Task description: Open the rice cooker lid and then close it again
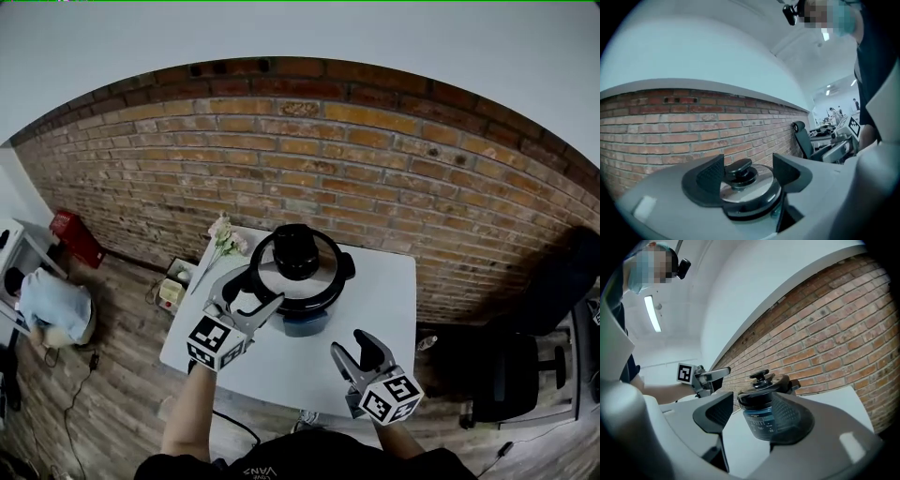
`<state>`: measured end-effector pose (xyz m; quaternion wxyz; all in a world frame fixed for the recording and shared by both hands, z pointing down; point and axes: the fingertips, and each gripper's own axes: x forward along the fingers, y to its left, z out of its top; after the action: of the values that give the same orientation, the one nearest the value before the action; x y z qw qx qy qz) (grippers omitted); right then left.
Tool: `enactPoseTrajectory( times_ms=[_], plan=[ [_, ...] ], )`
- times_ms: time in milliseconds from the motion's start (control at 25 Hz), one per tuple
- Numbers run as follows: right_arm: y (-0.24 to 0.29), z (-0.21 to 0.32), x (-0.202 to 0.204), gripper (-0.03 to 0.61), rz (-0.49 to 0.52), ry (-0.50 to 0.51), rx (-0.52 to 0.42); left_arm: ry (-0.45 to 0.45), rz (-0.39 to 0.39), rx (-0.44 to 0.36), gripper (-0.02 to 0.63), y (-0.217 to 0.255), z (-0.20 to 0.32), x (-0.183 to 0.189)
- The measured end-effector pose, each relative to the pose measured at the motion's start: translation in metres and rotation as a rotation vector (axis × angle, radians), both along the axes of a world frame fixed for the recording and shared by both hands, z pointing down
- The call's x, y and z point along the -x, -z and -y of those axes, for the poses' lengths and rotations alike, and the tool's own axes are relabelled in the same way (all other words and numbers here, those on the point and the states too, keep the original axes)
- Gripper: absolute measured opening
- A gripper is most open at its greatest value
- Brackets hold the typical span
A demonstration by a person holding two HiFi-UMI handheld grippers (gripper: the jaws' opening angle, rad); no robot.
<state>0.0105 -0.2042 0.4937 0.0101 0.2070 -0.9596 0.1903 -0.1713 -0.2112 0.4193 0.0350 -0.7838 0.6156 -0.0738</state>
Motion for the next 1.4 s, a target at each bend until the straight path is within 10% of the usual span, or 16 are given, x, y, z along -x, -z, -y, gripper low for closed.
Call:
enactPoseTrajectory(
  times_ms=[480,920,1400],
  plan=[
    [0.009,-0.085,-0.035,0.247,-0.019,0.094,-0.054,0.267,-0.076,-0.057,0.302,-0.014,-0.188,-0.039],
    [0.003,-0.150,-0.086,0.210,-0.092,0.101,-0.098,0.333,-0.077,-0.051,0.291,-0.029,-0.281,-0.110],
    [0.009,-0.149,-0.107,0.020,-0.098,0.190,-0.115,0.482,-0.089,-0.086,0.012,-0.032,-0.303,-0.143]
  ],
)
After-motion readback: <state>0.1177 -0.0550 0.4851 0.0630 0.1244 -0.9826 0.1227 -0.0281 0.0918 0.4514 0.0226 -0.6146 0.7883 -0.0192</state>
